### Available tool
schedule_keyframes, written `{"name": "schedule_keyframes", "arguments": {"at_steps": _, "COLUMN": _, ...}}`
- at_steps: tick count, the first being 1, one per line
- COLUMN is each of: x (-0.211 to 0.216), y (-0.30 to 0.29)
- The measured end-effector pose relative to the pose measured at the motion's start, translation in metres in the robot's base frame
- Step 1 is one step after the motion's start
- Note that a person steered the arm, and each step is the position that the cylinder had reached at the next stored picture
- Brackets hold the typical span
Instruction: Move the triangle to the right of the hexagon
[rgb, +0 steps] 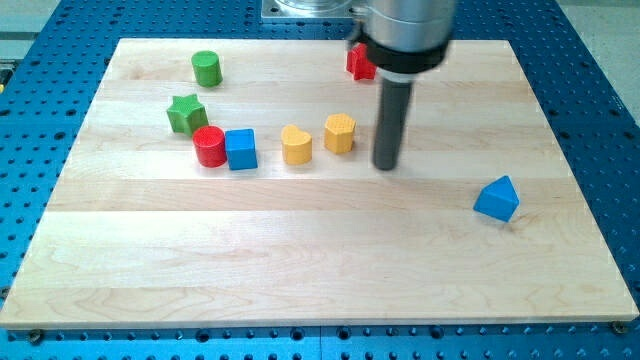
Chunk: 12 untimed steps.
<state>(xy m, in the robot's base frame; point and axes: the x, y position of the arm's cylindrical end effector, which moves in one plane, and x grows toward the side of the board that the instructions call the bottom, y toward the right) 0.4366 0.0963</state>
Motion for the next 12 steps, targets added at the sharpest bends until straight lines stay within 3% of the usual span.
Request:
{"name": "schedule_keyframes", "arguments": {"at_steps": 2, "x": -0.043, "y": -0.060}}
{"name": "schedule_keyframes", "arguments": {"at_steps": 4, "x": -0.045, "y": -0.090}}
{"name": "schedule_keyframes", "arguments": {"at_steps": 6, "x": -0.030, "y": 0.147}}
{"name": "schedule_keyframes", "arguments": {"at_steps": 7, "x": 0.037, "y": 0.190}}
{"name": "schedule_keyframes", "arguments": {"at_steps": 8, "x": 0.079, "y": 0.142}}
{"name": "schedule_keyframes", "arguments": {"at_steps": 10, "x": 0.015, "y": 0.006}}
{"name": "schedule_keyframes", "arguments": {"at_steps": 11, "x": 0.017, "y": -0.013}}
{"name": "schedule_keyframes", "arguments": {"at_steps": 12, "x": 0.063, "y": -0.004}}
